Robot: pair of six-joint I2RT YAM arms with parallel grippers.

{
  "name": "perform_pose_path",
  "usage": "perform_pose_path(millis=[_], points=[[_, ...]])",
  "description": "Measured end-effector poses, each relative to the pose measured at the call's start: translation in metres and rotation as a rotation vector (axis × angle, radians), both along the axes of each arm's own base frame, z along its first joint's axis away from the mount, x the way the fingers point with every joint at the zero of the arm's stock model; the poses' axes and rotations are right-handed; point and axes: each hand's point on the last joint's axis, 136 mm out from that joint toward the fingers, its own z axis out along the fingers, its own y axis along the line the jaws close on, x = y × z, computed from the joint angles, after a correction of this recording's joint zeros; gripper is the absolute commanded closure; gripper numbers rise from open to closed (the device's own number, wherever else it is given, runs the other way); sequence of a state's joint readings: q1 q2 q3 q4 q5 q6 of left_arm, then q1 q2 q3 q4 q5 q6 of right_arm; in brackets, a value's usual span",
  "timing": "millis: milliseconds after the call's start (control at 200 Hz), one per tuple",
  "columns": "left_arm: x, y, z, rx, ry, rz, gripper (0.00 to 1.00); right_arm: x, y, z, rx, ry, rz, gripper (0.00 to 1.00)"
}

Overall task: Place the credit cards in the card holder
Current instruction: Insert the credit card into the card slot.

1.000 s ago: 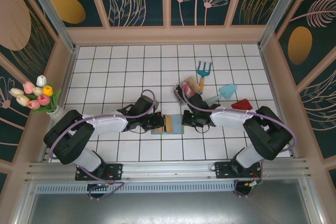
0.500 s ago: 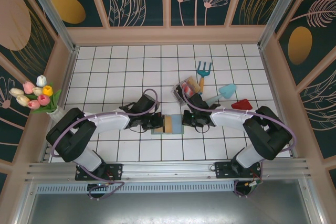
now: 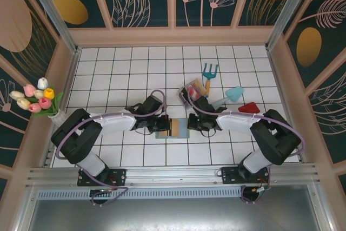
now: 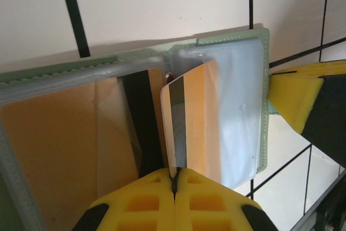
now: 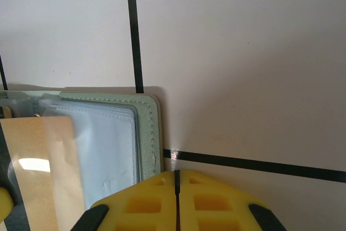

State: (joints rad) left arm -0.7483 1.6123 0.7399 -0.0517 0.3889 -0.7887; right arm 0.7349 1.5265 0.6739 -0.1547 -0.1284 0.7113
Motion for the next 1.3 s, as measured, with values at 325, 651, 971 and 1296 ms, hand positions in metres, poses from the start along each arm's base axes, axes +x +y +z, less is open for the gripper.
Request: perform_pose_path(millis=[325,651,971,1296], points=[[0.002,-0.010,-0.002,-0.038,0.022,-0.006,0.86,0.000,0.001,0.000,0.003,0.001,0.001,0.98],[-0.001,-0.020,-0.006,-0.050,0.052,0.003,0.78,0.000,0.004,0.001,0.022,-0.004,0.006,0.98],[-0.003,-0.033,-0.008,-0.041,0.068,-0.012,0.68,0.000,0.005,0.001,0.031,-0.002,0.011,0.97],[0.000,-0.020,0.020,0.000,-0.043,0.023,0.46,0.000,0.005,0.003,0.014,-0.009,0.009,0.75]])
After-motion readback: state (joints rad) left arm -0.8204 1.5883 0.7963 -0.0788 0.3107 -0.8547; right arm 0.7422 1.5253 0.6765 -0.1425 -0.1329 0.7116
